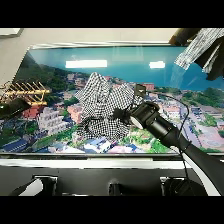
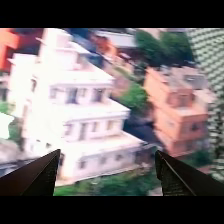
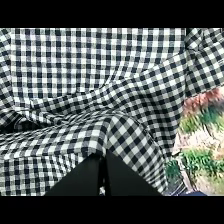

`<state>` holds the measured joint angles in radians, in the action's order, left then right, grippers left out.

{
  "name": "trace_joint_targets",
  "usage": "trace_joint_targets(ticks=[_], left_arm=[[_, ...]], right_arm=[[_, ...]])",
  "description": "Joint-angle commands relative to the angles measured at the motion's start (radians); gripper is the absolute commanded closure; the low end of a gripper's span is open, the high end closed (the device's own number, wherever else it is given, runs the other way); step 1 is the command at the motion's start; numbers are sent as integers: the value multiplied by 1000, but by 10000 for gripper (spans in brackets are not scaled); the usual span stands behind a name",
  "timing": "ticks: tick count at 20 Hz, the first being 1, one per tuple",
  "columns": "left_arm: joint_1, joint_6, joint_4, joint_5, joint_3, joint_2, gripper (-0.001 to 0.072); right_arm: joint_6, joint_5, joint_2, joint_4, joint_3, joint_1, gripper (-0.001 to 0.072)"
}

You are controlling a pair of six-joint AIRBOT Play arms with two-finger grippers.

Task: Fold the clothes and pants, and hang the long-sleeved shirts on hangers.

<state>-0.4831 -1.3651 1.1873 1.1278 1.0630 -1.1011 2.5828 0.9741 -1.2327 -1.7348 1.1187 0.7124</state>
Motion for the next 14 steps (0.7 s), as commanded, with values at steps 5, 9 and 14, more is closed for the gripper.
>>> trace_joint_targets(ticks=[5, 9, 14], left_arm=[[-99, 296, 143, -13, -80, -94, 33], [-99, 296, 165, -128, -195, -103, 36], [-99, 295, 173, -203, -252, -132, 157]], right_arm=[[-6, 14, 0, 5, 1, 1, 685], [-6, 53, 0, 2, 1, 0, 685], [-6, 60, 0, 2, 1, 1, 685]])
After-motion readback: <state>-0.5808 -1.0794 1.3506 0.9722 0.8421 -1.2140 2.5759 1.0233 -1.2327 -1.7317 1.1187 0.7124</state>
